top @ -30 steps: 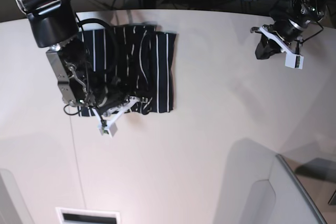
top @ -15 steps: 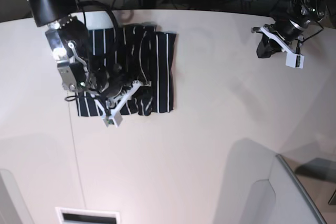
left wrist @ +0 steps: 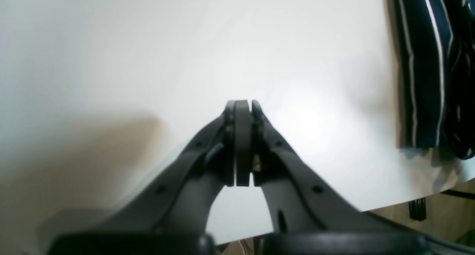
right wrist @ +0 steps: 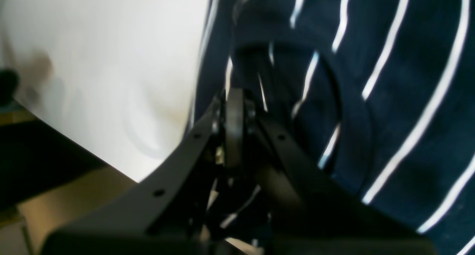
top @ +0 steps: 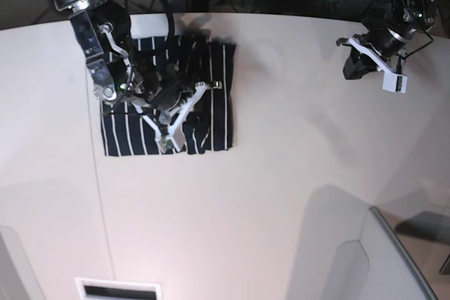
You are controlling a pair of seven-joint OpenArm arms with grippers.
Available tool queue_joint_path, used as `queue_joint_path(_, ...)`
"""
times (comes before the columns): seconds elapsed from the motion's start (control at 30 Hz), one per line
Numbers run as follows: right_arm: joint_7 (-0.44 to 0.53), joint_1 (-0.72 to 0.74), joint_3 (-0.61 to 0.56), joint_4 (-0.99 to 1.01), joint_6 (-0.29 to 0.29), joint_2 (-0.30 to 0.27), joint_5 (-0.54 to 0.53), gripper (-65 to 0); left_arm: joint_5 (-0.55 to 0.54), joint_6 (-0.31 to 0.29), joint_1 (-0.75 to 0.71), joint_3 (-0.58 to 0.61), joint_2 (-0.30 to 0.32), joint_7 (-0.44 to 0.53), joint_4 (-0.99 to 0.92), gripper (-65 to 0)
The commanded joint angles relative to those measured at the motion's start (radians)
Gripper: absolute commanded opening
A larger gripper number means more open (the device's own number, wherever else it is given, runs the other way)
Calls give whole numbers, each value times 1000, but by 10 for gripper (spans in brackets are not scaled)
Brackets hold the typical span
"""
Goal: Layout the t-shirt on the table in an organized manner, then fold the t-shirt properly
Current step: 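Press and flatten the folded bundle with the right gripper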
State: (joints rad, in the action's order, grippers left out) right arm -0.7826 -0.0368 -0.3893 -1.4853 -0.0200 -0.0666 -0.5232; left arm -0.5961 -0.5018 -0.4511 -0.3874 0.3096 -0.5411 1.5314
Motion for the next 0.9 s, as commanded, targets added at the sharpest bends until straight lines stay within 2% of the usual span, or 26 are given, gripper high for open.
queue_joint_path(0.0,27,30,-26,21,-7,9,-16,-647,-12,-7,2,-8,13,19,14,-650)
queue_joint_path(0.13,122,96,-112,206,-1,26,-16,-647,-12,-7,2,-8,12,19,14,-650)
queue_joint_path(0.2,134,127,-130,279,-1,29,-22,-647,-12,-7,2,-8,12,19,14,-650)
queue_joint_path(0.27,127,119,-133,232,-1,27,-24,-647,-12,-7,-2,-8,15,19,14,-650)
queue_joint_path(0.37,59,62,-127,44,5,21,-18,-647,-12,-7,-7,-12,15,19,14,-650)
queue_joint_path(0.47,33,53,-135,-50,65,27,-16,-647,-12,-7,-7,-9,15,19,14,-650)
queue_joint_path(0.57,64,124,-135,74,82,43,-16,-647,-12,-7,-8,-8,13,19,14,-650)
queue_joint_path(0.73,183,231,-136,374,82,52,-19,-647,-12,-7,-8,9,10,19,17,-650)
queue_joint_path(0.8,171,232,-139,357,82,50,-22,-647,-12,-7,-8,49,18,19,21,-650)
queue_joint_path(0.87,133,193,-139,242,82,35,-24,-648,-12,-7,-8,69,18,19,27,-650)
